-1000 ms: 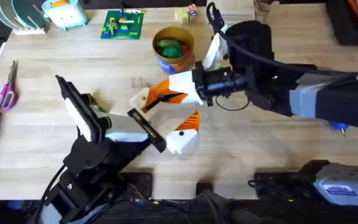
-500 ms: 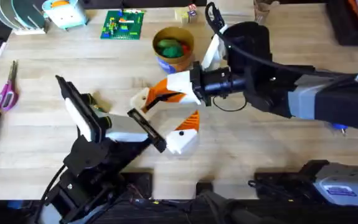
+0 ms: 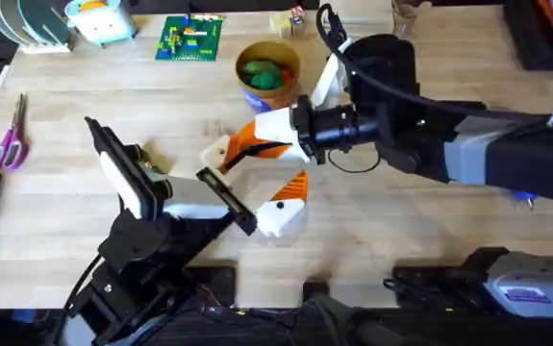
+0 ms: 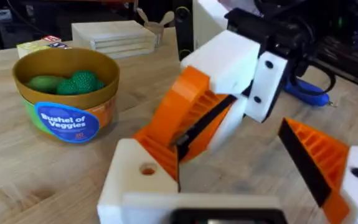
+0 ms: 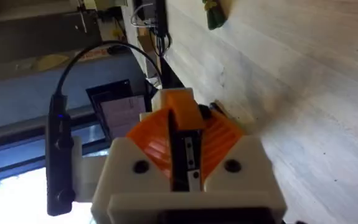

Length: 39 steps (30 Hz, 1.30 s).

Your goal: Pick up the gripper from the table and insert it into the empty holder that is missing its gripper. Then pick up a screw, insert it into the mounting hole, and use the screwdriver to tighten it. Finally, clean up the table by picking up the vegetable and placing it into the bucket.

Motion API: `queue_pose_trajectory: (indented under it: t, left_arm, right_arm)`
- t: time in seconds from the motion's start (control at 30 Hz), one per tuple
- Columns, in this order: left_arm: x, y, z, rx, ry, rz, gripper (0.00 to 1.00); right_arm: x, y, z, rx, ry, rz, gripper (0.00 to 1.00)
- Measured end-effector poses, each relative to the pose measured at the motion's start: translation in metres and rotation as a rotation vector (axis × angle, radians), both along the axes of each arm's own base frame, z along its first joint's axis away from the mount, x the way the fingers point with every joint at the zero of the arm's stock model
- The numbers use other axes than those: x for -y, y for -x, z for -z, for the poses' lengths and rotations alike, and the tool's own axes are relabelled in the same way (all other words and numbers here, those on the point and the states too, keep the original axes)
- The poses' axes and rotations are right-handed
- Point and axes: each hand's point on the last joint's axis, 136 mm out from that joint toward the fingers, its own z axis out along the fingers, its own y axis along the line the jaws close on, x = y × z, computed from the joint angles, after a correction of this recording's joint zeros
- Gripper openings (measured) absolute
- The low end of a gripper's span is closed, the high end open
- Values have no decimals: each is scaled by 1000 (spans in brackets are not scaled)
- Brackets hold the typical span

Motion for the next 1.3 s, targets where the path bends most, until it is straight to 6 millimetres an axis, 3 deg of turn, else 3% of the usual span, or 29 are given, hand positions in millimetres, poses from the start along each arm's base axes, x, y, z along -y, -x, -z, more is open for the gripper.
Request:
queue_pose_trajectory:
  t: [0.13, 0.4, 0.7, 0.77, 0.9, 1.1, 1.3]
  left_arm:
    - [0, 0, 1, -7, 3, -6, 992]
    - [0, 0, 0, -8, 5, -2, 993]
    - [0, 0, 0, -8, 6, -2, 993]
    - [0, 0, 0, -8, 6, -2, 992]
    - [2, 2, 0, -8, 7, 8, 992]
    - [11, 12, -2, 34, -18, 90, 993]
    - [16, 19, -3, 74, -43, 148, 993]
  right_arm:
    - [2, -1, 2, -7, 5, 4, 273]
    - [6, -8, 0, 19, -12, 3, 623]
    - [10, -15, -4, 55, -27, 3, 817]
    - [18, -25, -4, 90, -25, 22, 888]
    - [46, -53, 0, 179, 8, 82, 903]
    - [94, -76, 21, 261, 256, 131, 908]
    - [127, -82, -3, 527, 527, 52, 910]
